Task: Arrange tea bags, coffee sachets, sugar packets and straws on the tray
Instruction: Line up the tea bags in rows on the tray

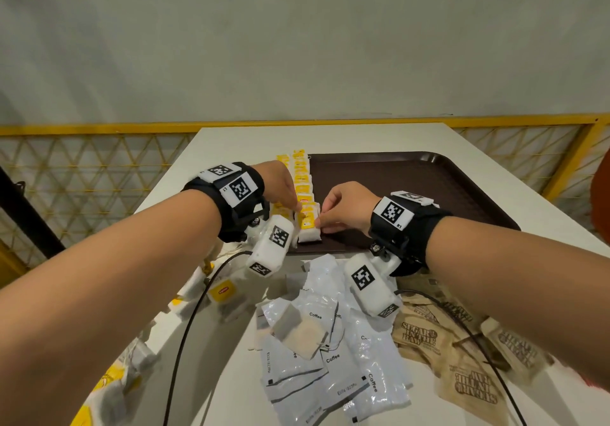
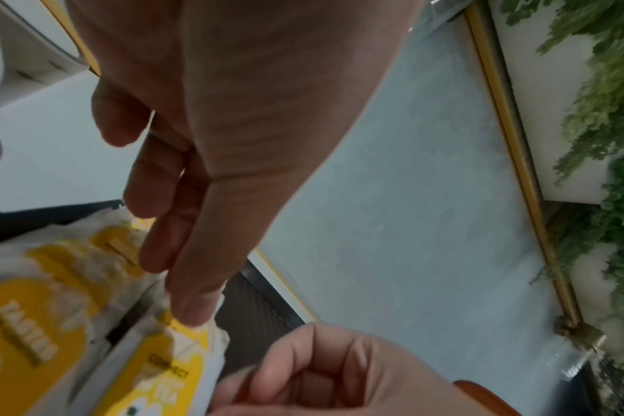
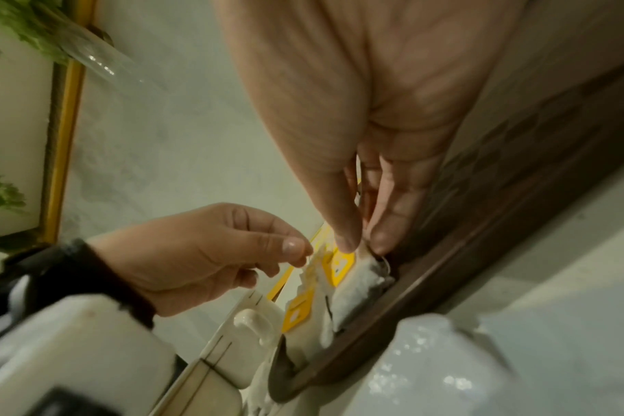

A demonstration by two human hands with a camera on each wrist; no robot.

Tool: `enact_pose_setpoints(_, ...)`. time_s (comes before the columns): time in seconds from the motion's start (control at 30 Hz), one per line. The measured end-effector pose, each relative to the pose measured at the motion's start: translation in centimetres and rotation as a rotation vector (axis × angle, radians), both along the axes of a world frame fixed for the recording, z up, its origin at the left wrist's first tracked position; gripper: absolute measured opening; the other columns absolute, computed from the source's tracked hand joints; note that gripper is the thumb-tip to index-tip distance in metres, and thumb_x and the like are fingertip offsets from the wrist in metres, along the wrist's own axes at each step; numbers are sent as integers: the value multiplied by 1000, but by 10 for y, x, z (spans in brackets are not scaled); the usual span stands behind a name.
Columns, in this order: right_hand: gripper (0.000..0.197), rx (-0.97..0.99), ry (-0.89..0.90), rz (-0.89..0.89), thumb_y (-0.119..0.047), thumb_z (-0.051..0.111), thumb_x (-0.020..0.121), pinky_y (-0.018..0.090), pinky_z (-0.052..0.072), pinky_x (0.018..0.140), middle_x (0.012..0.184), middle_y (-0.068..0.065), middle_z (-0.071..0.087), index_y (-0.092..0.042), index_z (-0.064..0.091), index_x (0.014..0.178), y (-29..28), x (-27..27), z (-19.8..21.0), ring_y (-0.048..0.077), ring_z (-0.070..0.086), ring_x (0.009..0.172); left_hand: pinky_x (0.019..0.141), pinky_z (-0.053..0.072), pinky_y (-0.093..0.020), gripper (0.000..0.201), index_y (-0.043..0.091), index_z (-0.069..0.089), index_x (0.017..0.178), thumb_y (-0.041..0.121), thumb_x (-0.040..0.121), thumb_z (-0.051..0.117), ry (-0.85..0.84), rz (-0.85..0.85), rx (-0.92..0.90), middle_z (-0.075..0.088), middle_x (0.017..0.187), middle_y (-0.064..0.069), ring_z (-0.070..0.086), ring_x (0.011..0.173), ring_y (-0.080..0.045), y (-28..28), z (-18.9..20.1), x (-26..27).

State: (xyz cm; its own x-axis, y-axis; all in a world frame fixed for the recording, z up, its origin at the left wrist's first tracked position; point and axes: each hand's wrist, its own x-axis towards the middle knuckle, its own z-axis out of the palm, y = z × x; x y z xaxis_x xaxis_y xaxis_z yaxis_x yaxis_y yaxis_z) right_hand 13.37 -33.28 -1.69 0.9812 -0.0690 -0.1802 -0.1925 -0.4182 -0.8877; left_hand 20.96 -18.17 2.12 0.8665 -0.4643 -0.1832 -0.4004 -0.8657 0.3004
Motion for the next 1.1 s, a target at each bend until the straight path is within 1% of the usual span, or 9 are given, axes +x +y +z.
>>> enact_pose_setpoints(0.13, 21, -26, -40, -32, 10, 72, 76, 44, 56, 86, 75, 15, 66, -7, 64, 67, -4, 0, 1, 32, 67, 83, 84, 47, -29, 38, 8, 74, 100, 39, 78, 74, -15, -39, 101, 70, 104, -7, 62, 101, -20, -4, -4, -5)
enact_pose_setpoints(0.3, 18, -63, -62, -27, 7, 74, 74, 31, 58, 73, 79, 11, 69, -10, 69, 73, 1, 4, 1, 22, 67, 72, 86, 49, -32, 39, 5, 73, 100, 38, 78, 75, -23, -8, 118, 70, 106, -9, 63, 103, -23, -8, -10, -5)
enact_pose_setpoints(0.37, 18, -99, -80, -40, 3, 78, 71, 34, 59, 76, 80, 11, 70, -13, 71, 73, 5, 6, -1, 21, 67, 73, 88, 50, -34, 38, 6, 73, 100, 38, 78, 75, -15, 1, 126, 70, 106, -8, 63, 104, -22, -8, -12, -3)
enact_pose_setpoints(0.5, 22, -120, -63, -58, 1, 82, 67, 44, 57, 84, 87, 15, 71, -17, 68, 70, 10, 7, -4, 30, 70, 87, 91, 52, -37, 32, 7, 73, 99, 32, 79, 75, -5, 11, 118, 70, 106, -9, 63, 104, -23, -9, -14, -2)
enact_pose_setpoints(0.67, 22, -32, -27, -86, 6, 75, 76, 46, 58, 81, 78, 14, 63, -8, 59, 71, 6, 5, -3, 30, 67, 81, 91, 51, -33, 34, 4, 69, 106, 30, 84, 70, -75, 48, 84, 68, 110, -11, 62, 104, -24, -11, -11, 0)
enact_pose_setpoints(0.83, 25, -7, 27, -74, 9, 70, 78, 48, 57, 80, 70, 12, 58, -8, 55, 69, 9, 6, -1, 31, 64, 73, 90, 50, -33, 37, 6, 70, 106, 34, 83, 70, -30, 54, 124, 68, 112, -9, 62, 104, -22, -15, -14, 3)
enact_pose_setpoints(0.93, 26, -22, 27, -58, 11, 68, 79, 42, 58, 72, 69, 12, 57, -8, 54, 68, 10, 7, -3, 26, 61, 63, 94, 50, -34, 34, 6, 69, 108, 32, 86, 68, -31, 38, 163, 67, 115, -9, 61, 108, -23, -17, -14, 3)
enact_pose_setpoints(1.0, 25, -34, 27, -51, 10, 68, 80, 40, 59, 71, 72, 12, 58, -8, 54, 69, 11, 8, -3, 27, 62, 64, 96, 49, -35, 34, 6, 68, 111, 31, 88, 66, -41, 24, 199, 66, 117, -9, 60, 110, -23, -19, -14, 5)
enact_pose_setpoints(1.1, 26, -42, 49, -55, 3, 68, 84, 46, 58, 80, 78, 16, 60, -8, 53, 67, 13, 9, -1, 30, 63, 76, 95, 49, -35, 34, 5, 69, 111, 30, 88, 65, -46, 25, 222, 66, 115, -8, 61, 106, -22, -20, -14, 9)
